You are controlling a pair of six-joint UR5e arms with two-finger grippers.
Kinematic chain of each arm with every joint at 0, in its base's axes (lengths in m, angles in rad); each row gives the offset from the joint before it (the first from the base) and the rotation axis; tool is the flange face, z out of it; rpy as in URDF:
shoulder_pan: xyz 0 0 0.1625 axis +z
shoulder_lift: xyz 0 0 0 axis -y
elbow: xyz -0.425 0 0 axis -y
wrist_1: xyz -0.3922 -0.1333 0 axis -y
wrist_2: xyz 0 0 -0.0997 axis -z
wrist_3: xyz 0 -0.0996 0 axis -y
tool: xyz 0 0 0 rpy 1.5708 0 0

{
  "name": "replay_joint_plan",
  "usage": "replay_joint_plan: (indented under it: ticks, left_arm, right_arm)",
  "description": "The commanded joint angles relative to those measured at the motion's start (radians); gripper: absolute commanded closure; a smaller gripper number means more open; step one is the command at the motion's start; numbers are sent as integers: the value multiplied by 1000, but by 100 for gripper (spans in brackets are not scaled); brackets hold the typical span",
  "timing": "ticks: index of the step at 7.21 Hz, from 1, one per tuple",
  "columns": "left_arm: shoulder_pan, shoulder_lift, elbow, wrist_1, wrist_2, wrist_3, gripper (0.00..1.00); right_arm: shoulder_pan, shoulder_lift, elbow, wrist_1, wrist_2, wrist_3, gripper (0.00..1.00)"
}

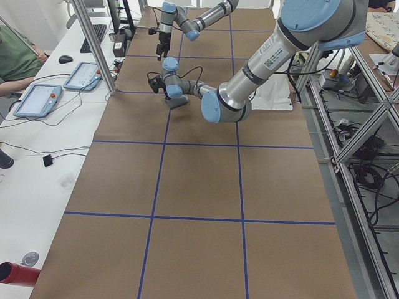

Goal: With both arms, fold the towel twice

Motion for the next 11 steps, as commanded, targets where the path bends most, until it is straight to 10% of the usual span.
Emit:
replay_joint_plan:
  ticks: [1,6,11]
  left_arm:
    - [3,-21,12,0,0,-1,0]
    - [-86,-56,-25,58,-102,20,0]
    - [-303,-42,-304,767,-81,663,0]
  right_arm:
    - [14,0,0,-2,10,-8,0]
    - [171,-15,21,-162,157,-212,0]
    - [370,-154,71,-524,83,-888,0]
